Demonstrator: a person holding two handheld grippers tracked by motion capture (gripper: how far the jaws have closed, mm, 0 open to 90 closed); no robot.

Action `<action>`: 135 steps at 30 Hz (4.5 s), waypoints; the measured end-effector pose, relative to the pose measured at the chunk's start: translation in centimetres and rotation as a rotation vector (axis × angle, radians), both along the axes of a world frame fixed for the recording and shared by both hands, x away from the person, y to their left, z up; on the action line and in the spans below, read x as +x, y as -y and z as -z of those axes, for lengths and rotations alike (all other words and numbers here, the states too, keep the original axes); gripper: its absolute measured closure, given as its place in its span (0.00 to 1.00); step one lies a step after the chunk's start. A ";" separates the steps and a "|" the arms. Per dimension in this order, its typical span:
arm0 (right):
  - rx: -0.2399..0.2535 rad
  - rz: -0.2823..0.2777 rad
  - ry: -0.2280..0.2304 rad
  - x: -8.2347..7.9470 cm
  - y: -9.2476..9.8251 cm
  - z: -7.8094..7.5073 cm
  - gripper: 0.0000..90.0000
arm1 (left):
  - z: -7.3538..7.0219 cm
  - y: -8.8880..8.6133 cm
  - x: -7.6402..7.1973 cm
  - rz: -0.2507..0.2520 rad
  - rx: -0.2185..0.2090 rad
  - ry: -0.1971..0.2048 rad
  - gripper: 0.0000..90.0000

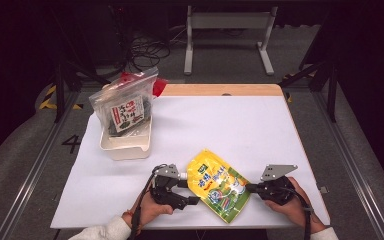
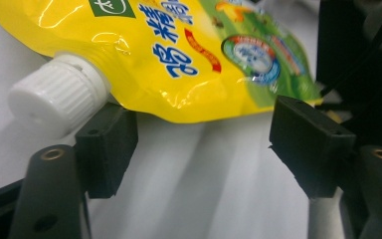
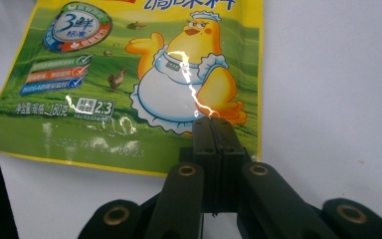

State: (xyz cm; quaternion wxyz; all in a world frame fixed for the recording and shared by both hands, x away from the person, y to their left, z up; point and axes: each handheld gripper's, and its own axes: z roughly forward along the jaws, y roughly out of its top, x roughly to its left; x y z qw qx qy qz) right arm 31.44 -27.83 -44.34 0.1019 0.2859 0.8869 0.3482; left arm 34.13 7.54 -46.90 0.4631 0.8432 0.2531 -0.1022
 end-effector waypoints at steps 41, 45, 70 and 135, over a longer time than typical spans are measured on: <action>0.187 0.072 0.106 -0.5 0.6 -1.2 0.61 | -7.6 -0.5 0.9 -0.078 -0.121 0.426 1.00; 0.174 0.083 0.111 -0.4 0.6 -1.0 0.58 | -7.5 -1.0 1.2 -0.083 -0.116 0.431 1.00; 0.165 0.117 0.130 0.0 0.5 -0.8 0.51 | -9.5 -4.7 2.0 -0.063 -0.128 0.492 1.00; 0.127 0.160 0.134 -0.2 0.1 -0.1 0.38 | -14.5 -17.6 4.2 -0.283 -0.156 0.638 1.00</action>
